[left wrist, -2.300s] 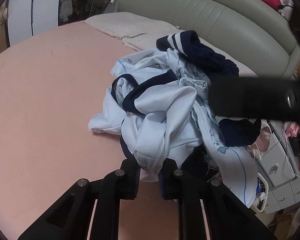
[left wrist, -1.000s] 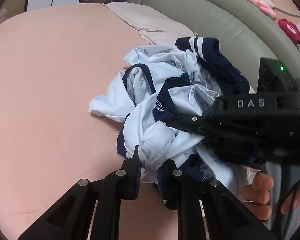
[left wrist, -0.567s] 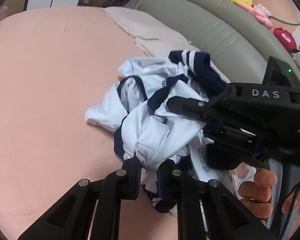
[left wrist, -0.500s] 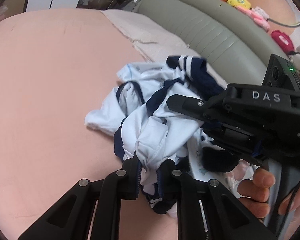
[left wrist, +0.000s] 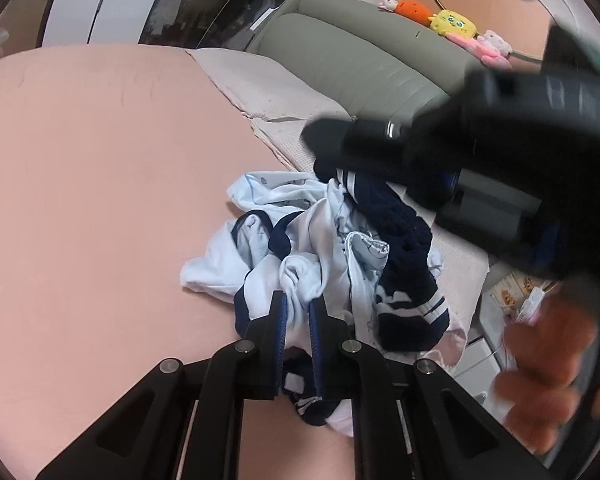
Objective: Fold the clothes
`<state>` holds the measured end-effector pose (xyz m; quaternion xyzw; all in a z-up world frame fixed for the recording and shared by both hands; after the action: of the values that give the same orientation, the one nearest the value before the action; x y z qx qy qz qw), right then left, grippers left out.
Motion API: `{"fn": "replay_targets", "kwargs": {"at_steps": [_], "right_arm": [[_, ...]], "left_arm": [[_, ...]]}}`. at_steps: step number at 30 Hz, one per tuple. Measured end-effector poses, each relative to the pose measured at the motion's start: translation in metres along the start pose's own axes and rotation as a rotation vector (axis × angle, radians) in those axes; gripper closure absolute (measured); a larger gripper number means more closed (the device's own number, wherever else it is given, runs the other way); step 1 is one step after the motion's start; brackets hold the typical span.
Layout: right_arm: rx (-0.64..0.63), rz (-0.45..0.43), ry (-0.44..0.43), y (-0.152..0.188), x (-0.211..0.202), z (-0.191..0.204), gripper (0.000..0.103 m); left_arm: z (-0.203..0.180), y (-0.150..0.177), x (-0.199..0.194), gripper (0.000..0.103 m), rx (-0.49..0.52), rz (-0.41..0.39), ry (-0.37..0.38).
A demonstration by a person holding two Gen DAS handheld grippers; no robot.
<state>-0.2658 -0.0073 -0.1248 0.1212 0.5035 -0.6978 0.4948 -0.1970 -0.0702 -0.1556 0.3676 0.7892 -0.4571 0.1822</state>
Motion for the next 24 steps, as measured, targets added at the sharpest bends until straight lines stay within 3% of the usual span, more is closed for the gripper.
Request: {"fn": "replay_targets", "kwargs": {"at_steps": [4, 7, 9, 11, 13, 16, 18, 19, 22, 24], "right_arm": [[-0.064, 0.037, 0.138, 0.000, -0.013, 0.004, 0.100], [-0.005, 0.112, 0.213, 0.005, -0.014, -0.011, 0.097], [0.030, 0.138, 0.247, 0.008, -0.010, -0.024, 0.082], [0.074, 0.153, 0.262, 0.012, -0.005, -0.037, 0.049], [0.137, 0.167, 0.226, 0.016, 0.000, -0.047, 0.040], [0.227, 0.233, 0.183, 0.023, 0.007, -0.061, 0.039], [0.271, 0.277, 0.157, 0.027, 0.014, -0.067, 0.039], [0.286, 0.284, 0.142, 0.028, 0.017, -0.069, 0.039], [0.310, 0.310, 0.121, 0.030, 0.026, -0.074, 0.039], [0.317, 0.333, 0.133, 0.031, 0.032, -0.077, 0.039]], "left_arm": [[0.010, 0.010, -0.015, 0.096, -0.022, 0.005, 0.003], [0.020, 0.013, -0.017, 0.096, -0.032, 0.018, -0.006], [0.027, 0.013, -0.013, 0.096, -0.037, 0.036, -0.023], [0.034, 0.013, -0.010, 0.095, -0.065, 0.064, -0.037], [0.040, 0.013, -0.004, 0.094, -0.100, 0.095, -0.053], [0.048, 0.014, 0.007, 0.090, -0.159, 0.143, -0.078], [0.051, 0.014, 0.013, 0.084, -0.190, 0.166, -0.096], [0.052, 0.016, 0.016, 0.076, -0.201, 0.176, -0.103], [0.054, 0.020, 0.021, 0.037, -0.245, 0.190, -0.090], [0.056, 0.022, 0.020, 0.031, -0.287, 0.183, -0.053]]}}
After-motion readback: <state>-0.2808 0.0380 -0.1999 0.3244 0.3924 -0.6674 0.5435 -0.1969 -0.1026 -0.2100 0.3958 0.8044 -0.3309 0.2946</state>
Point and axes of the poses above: each gripper's, at about its wrist camera, not at the fingertips, and x roughly the way its jaws point, z to its left, y to its underside, the point moved 3 cm from there along x, roughly the way its jaws point, and after that the axes turned 2 degrees about -x, right-handed, at the moved point
